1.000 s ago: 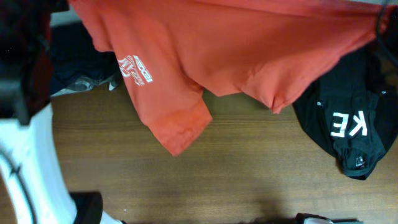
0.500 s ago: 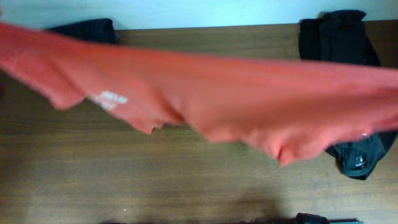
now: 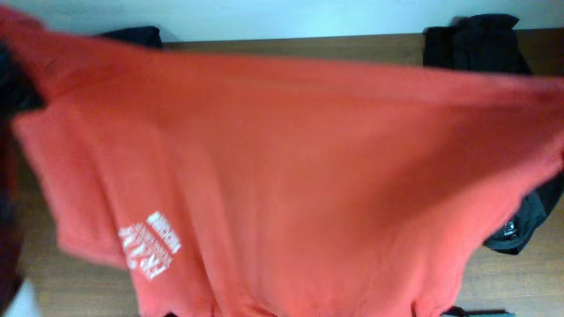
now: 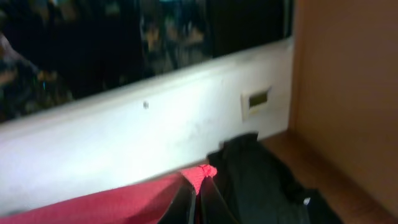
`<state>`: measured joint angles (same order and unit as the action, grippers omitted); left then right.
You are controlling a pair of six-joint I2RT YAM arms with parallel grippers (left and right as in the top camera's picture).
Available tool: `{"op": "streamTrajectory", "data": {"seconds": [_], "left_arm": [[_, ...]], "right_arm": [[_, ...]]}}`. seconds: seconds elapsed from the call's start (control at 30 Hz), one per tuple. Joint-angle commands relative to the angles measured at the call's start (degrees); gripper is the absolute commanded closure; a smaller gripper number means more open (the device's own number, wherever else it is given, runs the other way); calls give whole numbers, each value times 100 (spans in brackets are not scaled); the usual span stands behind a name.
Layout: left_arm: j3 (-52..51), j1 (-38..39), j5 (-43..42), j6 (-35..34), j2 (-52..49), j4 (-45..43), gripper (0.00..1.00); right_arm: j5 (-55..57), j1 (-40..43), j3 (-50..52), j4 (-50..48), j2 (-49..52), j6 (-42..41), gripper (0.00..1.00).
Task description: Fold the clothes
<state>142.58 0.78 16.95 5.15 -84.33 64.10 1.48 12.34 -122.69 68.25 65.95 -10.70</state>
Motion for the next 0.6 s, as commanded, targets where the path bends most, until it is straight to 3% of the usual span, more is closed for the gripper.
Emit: {"op": "streamTrajectory", "data": {"seconds": [0.0,0.37,0.57], "left_arm": [[-249,-68,280,2,-654,4,99],[-267,-68,232,-260,-2846,-44,99],[-267,-68,50,-299,-4076,-562,99]], "right_arm": [[-160,81,26,42,704,153,96],[-586,-17,26,-98,3606,236,96],[-601,-238,26,-1086,5213,234,96]]}}
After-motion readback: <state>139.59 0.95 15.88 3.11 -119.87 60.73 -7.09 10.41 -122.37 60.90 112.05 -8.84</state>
